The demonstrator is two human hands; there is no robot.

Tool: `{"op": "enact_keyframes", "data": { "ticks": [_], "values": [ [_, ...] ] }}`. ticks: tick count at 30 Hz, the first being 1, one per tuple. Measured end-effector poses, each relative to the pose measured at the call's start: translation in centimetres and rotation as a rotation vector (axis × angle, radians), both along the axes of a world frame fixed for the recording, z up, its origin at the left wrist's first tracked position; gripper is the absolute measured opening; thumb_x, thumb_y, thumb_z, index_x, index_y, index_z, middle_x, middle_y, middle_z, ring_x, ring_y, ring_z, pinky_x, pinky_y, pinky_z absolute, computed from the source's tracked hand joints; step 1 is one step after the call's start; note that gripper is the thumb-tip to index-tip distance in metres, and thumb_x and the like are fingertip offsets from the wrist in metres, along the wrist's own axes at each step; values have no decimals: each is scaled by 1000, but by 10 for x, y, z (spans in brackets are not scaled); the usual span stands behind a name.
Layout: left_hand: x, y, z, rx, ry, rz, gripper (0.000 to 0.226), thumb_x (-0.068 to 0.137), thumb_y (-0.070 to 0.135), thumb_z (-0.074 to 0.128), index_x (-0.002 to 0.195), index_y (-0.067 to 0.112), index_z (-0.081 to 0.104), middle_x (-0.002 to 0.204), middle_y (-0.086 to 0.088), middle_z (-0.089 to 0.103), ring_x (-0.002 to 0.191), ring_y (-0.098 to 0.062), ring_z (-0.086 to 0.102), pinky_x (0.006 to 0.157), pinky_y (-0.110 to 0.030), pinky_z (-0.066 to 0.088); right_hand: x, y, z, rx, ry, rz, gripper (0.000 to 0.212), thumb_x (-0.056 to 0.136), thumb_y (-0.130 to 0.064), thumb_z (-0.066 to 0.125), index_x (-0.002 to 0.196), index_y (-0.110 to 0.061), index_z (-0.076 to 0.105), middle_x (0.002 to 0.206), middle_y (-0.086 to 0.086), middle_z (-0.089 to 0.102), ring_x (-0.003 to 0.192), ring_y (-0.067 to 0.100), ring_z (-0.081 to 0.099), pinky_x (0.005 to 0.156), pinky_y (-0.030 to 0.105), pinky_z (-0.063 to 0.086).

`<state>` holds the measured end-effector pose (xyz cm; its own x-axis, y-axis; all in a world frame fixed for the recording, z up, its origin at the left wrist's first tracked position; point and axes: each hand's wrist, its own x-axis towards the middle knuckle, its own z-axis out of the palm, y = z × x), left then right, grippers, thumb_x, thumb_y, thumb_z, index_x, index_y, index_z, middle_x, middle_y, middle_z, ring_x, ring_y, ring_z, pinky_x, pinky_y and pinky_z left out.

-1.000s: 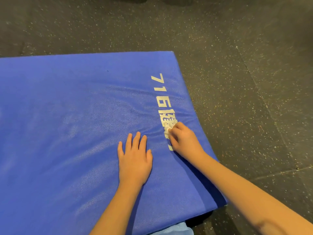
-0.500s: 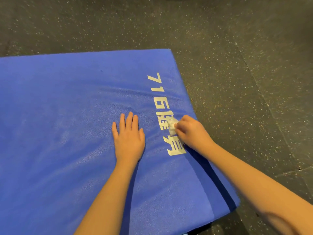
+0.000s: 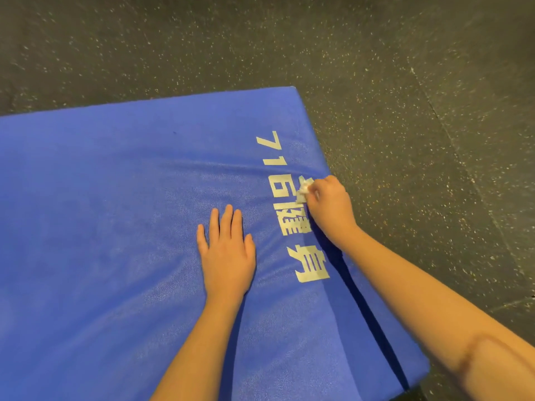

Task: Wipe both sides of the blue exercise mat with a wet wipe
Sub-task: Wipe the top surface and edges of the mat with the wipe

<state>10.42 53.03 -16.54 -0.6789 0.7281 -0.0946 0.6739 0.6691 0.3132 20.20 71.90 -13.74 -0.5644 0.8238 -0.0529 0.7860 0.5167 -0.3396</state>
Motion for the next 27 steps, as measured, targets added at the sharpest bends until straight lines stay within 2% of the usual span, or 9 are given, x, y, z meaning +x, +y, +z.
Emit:
{"op": "enact_keyframes", "data": {
  "ticks": [2, 6, 8, 12, 15, 18, 21, 24, 27],
  "values": [
    [0, 1, 0, -1, 4, 6, 58, 92, 37, 26, 136, 11, 53, 146, -6, 47, 140, -29, 37, 112, -55, 27, -10, -17, 0, -39, 16, 67, 17, 92, -8, 52, 87, 6, 60, 96, 22, 52, 77, 38, 54, 64, 37, 37],
    [-1, 2, 0, 19, 30, 8, 56, 90, 37, 30, 132, 11, 58, 142, -6, 52, 136, -30, 43, 109, -56, 31, -8, -25, 5, -101, 21, 551, 12, 84, -8, 59, 86, 2, 64, 86, 19, 55, 71, 36, 56, 56, 36, 44],
    [-4, 2, -1, 31, 41, 7, 56, 89, 36, 31, 130, 11, 59, 140, -6, 54, 134, -31, 45, 108, -57, 32, -17, 0, 6, -37, -1, 478, 11, 85, -7, 59, 82, 2, 65, 85, 19, 55, 76, 37, 56, 57, 38, 42],
    [-8, 4, 3, 55, 40, 2, 52, 87, 36, 34, 121, 11, 64, 131, -7, 60, 126, -33, 52, 104, -56, 36, -38, 18, 1, -5, 30, 68, 18, 90, -6, 53, 78, 5, 60, 87, 19, 53, 77, 36, 52, 62, 35, 30],
    [-31, 14, 6, 138, 59, -54, 44, 86, 32, 36, 111, 9, 64, 117, -7, 63, 113, -32, 57, 97, -48, 40, -42, -14, 3, -94, 76, 307, 18, 86, -8, 60, 71, 1, 58, 82, 19, 53, 69, 37, 54, 58, 36, 35],
    [-73, 29, -3, 102, 113, -59, 48, 88, 29, 40, 127, 6, 56, 138, -11, 53, 132, -34, 44, 108, -50, 23, -39, -16, 5, -141, 16, 567, 15, 81, -8, 63, 68, 0, 58, 78, 19, 53, 62, 37, 55, 51, 38, 43],
    [-90, 31, -14, 37, 91, 4, 58, 92, 38, 34, 141, 9, 46, 152, -7, 38, 144, -31, 27, 114, -54, 13, -53, 18, 1, -33, 15, 372, 15, 87, -8, 57, 76, 2, 58, 84, 19, 52, 70, 38, 54, 58, 41, 41],
    [-88, 30, -17, 39, 116, -4, 61, 93, 40, 27, 141, 9, 46, 152, -7, 39, 143, -31, 28, 115, -56, 16, -69, 34, -2, -22, 34, 102, 17, 91, -9, 53, 81, 3, 59, 93, 19, 53, 78, 37, 53, 68, 40, 38],
    [-88, 31, -16, 48, 98, 1, 61, 92, 41, 28, 140, 10, 48, 150, -7, 41, 142, -31, 30, 114, -56, 18, -73, 9, -2, -74, 68, 361, 14, 89, -8, 58, 79, 2, 61, 91, 20, 52, 73, 37, 54, 63, 38, 41]
  ]
}}
